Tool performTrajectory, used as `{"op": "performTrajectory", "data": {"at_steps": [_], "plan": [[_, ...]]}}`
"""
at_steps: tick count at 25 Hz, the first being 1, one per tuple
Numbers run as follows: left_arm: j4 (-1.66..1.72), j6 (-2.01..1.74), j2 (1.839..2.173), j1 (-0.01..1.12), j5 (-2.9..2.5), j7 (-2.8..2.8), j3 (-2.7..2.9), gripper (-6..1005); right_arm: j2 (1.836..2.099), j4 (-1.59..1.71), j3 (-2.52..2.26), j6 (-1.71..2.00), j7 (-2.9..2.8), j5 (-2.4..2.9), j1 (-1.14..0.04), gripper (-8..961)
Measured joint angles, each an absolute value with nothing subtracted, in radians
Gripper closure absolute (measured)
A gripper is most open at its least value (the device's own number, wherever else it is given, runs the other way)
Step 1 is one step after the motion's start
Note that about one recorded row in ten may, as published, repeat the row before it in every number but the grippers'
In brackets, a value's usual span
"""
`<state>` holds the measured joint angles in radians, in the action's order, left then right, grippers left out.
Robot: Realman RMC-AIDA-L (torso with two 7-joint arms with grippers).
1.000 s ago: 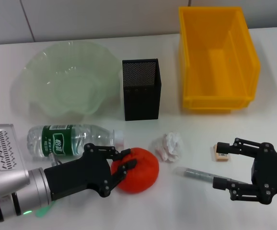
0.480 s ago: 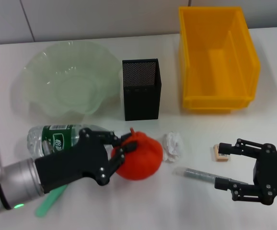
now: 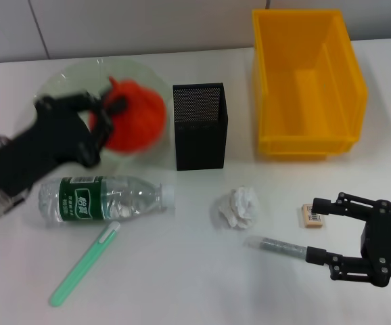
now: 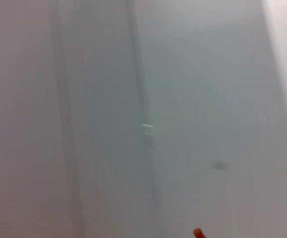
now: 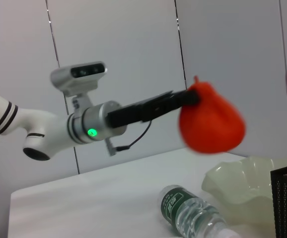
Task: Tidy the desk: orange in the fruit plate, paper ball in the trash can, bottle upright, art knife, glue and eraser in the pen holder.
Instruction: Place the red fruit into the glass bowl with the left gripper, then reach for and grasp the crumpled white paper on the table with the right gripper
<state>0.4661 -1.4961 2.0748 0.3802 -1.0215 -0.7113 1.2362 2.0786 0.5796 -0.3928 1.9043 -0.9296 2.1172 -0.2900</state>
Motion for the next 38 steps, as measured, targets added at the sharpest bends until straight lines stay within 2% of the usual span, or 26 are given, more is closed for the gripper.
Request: {"op": "performTrajectory", "data": {"at_steps": [3, 6, 8, 9, 11, 26, 34, 38], "plan": [[0.462, -1.461, 2.075, 0.392, -0.998, -0.708, 1.225, 915, 2.078, 0.576, -0.393, 1.900, -0.930, 2.117, -0.294, 148], [0.406, -1.257, 2.076, 0.498, -0.955, -0.686, 1.216, 917, 2.078, 0.576, -0.393, 1.900, -0.930, 2.117, -0.297, 148], [0.406, -1.257, 2.076, 0.498, -0.955, -0.686, 1.216, 918, 2.078, 0.576, -0.396, 1.902, -0.930, 2.117, -0.299, 148], [0.376, -1.159, 2.080, 0.544, -0.922, -0.664, 1.214, 919, 2.078, 0.576, -0.396, 1.902, -0.930, 2.117, -0.299, 148], [0.357, -1.097, 2.080, 0.563, -0.868, -0.639, 1.217, 920, 2.079, 0.575, -0.398, 1.903, -0.930, 2.117, -0.300, 148], [0.273, -1.045, 2.080, 0.567, -0.666, -0.521, 1.221, 854, 2.079, 0.572, -0.402, 1.898, -0.939, 2.119, -0.313, 147], [0.290, -1.108, 2.080, 0.539, -0.668, -0.571, 1.283, 515, 2.075, 0.634, -0.380, 1.918, -1.065, 2.107, -0.307, 147], [0.297, -1.172, 2.077, 0.501, -0.670, -0.604, 1.360, 344, 2.076, 0.829, -0.379, 1.985, -1.277, 2.046, -0.306, 147]]}}
